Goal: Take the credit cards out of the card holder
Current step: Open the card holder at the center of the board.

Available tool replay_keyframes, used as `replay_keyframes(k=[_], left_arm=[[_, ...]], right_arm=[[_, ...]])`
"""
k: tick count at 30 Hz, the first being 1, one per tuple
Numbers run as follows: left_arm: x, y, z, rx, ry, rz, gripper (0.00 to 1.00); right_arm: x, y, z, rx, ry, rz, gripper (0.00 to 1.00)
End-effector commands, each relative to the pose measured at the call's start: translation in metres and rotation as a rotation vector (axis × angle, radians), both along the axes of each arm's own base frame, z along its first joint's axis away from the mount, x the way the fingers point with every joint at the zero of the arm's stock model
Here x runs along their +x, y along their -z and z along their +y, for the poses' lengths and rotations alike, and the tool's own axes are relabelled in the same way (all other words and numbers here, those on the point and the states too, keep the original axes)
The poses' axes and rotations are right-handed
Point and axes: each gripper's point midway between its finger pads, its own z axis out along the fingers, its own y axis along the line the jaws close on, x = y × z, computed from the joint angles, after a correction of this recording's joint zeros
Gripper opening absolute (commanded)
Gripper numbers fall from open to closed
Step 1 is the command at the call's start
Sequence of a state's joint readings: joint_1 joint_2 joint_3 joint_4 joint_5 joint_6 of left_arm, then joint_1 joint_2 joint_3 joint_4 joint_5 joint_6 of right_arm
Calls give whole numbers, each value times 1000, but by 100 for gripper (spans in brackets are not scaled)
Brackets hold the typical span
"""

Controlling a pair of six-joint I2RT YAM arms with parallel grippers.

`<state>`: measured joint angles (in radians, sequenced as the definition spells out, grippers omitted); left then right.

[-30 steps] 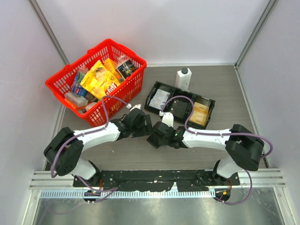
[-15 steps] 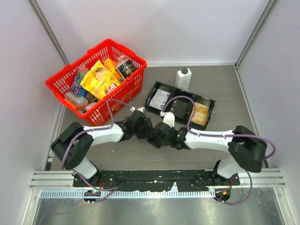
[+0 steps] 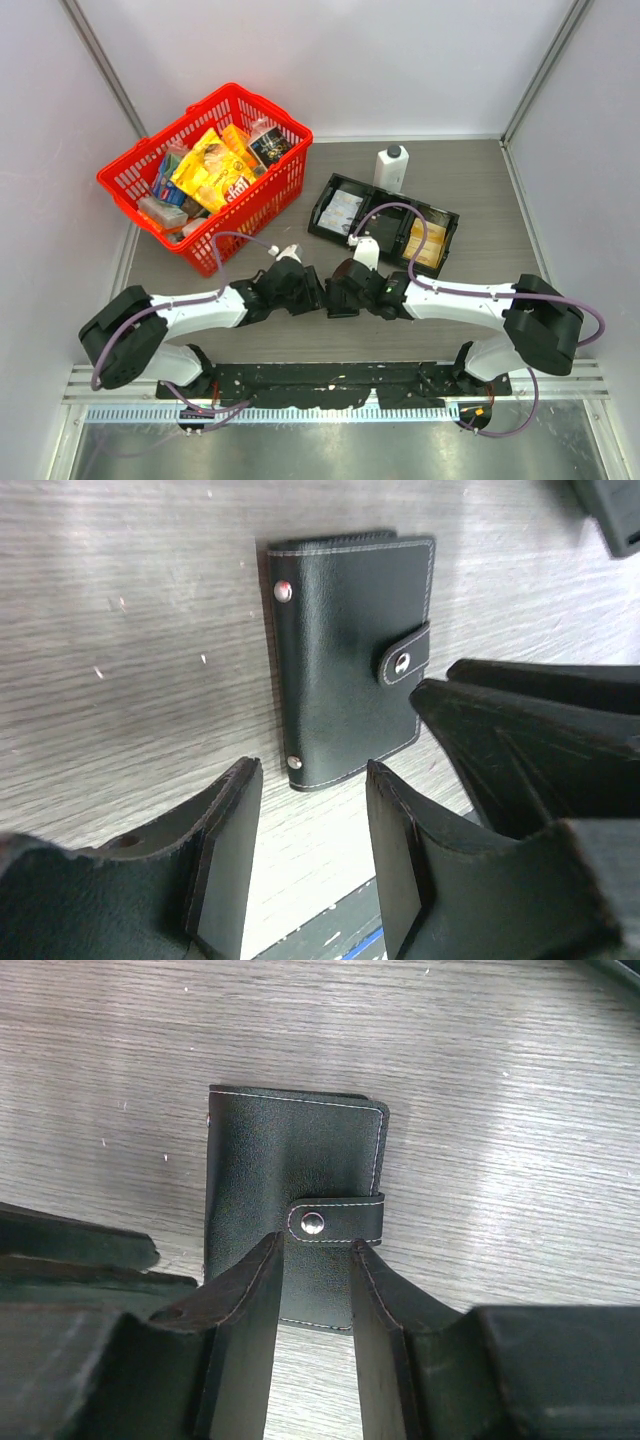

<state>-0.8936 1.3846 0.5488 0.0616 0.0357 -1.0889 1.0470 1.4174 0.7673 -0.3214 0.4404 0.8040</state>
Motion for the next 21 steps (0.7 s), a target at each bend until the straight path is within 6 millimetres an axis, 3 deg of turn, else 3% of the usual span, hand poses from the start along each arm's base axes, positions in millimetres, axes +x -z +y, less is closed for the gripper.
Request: replay_keyframes(k=[1, 10, 21], left_arm=[[25, -21, 12, 11, -134, -88, 50], [38, -12, -3, 51, -125, -76, 49], [31, 8, -11, 62, -101, -4, 46]], right_arm=[[10, -16, 11, 14, -29, -53, 36], [20, 2, 13, -85, -22, -40, 36], [11, 34, -3, -174, 10, 26, 33]])
